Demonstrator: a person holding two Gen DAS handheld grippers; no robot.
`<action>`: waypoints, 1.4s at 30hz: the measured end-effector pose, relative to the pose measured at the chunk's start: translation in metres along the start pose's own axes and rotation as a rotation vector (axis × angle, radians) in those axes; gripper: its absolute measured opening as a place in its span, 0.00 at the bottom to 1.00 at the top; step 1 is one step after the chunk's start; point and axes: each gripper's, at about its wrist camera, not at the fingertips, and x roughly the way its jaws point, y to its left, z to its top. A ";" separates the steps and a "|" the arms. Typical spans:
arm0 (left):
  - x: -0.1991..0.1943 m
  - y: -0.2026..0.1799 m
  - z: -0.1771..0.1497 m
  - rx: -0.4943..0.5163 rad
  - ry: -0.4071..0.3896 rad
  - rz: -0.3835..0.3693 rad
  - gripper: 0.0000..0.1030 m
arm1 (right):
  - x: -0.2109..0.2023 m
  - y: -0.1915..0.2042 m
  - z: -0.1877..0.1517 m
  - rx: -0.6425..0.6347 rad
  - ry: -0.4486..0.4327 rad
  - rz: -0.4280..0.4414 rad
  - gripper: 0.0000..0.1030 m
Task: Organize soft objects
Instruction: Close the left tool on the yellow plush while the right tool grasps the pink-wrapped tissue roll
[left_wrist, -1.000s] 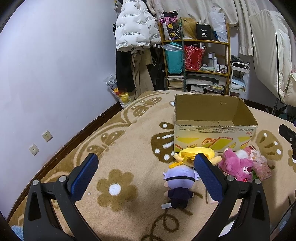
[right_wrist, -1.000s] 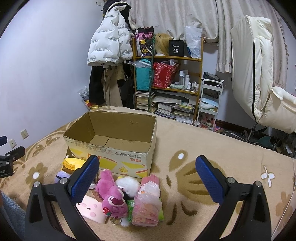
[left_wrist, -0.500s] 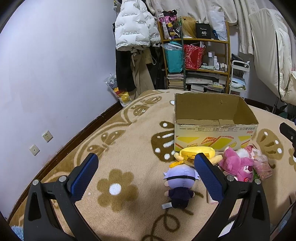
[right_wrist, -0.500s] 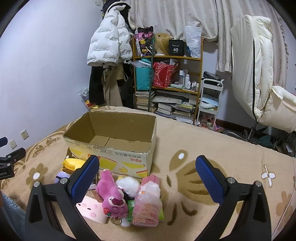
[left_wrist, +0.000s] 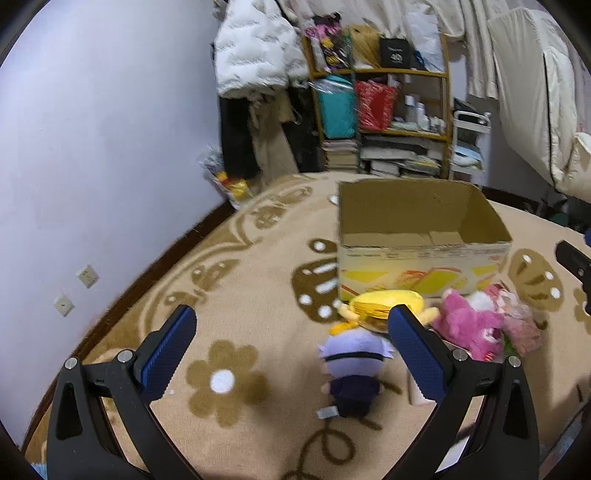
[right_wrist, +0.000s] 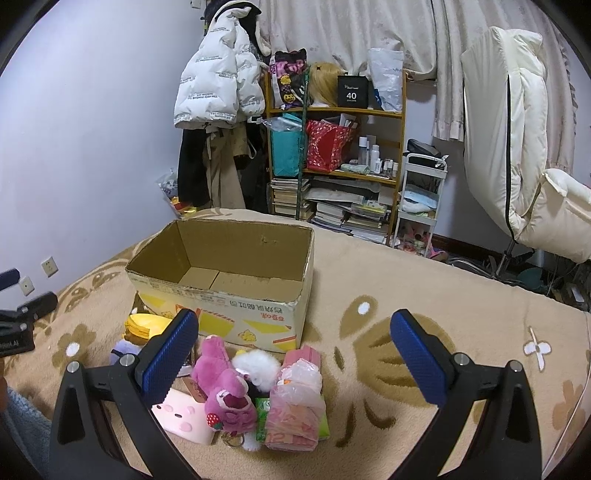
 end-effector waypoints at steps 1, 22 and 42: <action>0.002 -0.003 0.003 0.004 0.002 0.000 0.99 | 0.002 -0.001 0.001 0.005 0.005 0.006 1.00; 0.053 -0.051 0.031 0.109 0.020 -0.042 0.99 | 0.049 -0.031 0.007 0.114 0.162 -0.024 1.00; 0.101 -0.070 0.028 0.083 0.135 -0.144 0.99 | 0.101 -0.039 -0.015 0.116 0.344 -0.004 1.00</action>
